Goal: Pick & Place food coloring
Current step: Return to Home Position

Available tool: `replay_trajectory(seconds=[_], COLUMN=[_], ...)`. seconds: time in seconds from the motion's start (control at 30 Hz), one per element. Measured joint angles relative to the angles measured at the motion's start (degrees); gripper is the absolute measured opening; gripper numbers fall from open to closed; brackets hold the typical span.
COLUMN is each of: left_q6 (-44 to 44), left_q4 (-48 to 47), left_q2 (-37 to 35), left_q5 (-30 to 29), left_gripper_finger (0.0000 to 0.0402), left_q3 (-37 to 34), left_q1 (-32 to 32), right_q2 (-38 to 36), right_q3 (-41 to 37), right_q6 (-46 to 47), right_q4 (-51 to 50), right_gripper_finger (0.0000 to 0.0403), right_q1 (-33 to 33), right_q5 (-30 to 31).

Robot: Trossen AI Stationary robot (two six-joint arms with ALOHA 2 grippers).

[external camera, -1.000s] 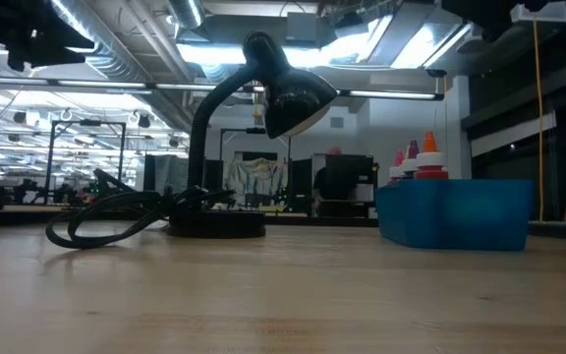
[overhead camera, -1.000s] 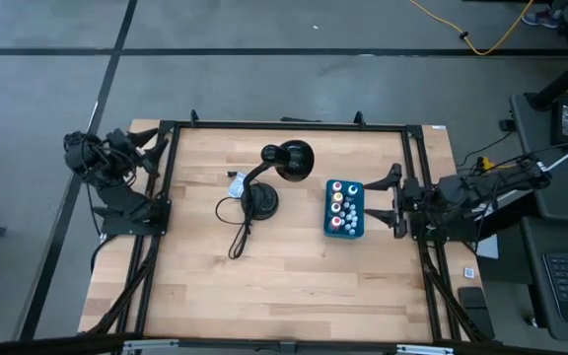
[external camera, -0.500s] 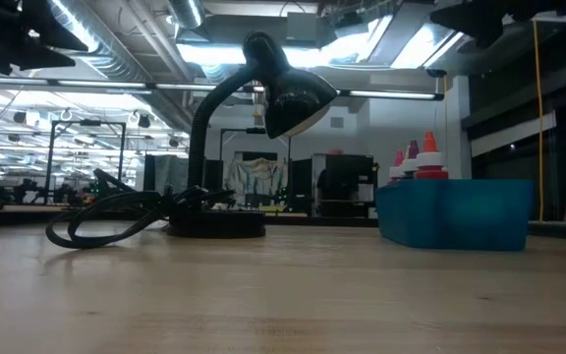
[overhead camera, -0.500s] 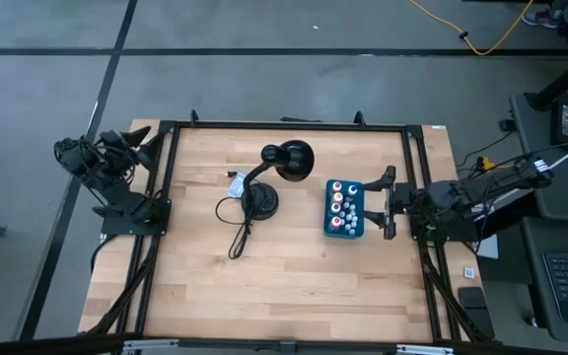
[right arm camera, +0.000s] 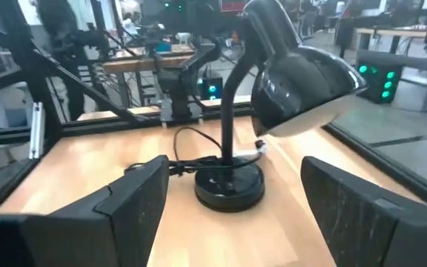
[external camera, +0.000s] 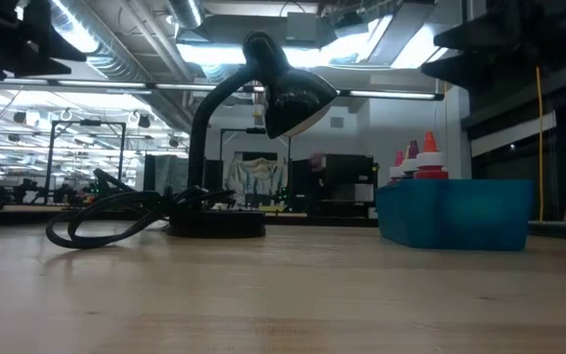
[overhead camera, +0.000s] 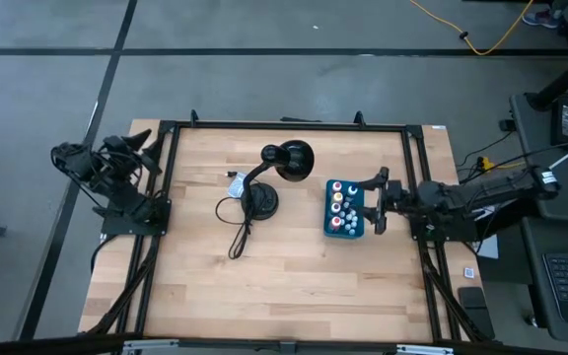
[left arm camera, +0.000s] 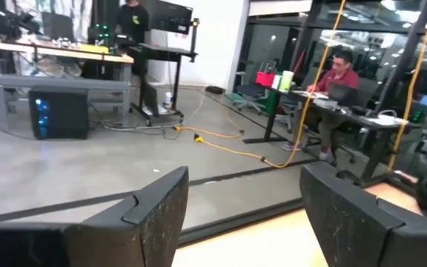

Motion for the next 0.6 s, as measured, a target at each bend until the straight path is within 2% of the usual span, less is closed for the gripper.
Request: replay_trajectory(seconds=[0.13,0.4,0.6], left_q6=[-0.64,2.22,2.92], left_q4=[0.09,0.06,0.07], left_q2=[0.01,0.01,-0.14], left_q5=[-0.04,-0.06,-0.13], left_gripper_finger=[0.0251,0.0251,0.0251], left_q3=[-0.35,-0.19,0.61], left_q1=[-2.36,-8.75,-8.44], right_q2=[0.34,3.1,5.28], right_q3=[-0.14,-0.14,-0.12], right_q6=[1.39,1.34,1.26], right_q4=[0.24,2.9,4.29], right_gripper_finger=[0.0307,0.0307,0.0307], right_q1=[-3.24,-6.25,-7.66], right_q5=[-4.79,-9.06,-9.68])
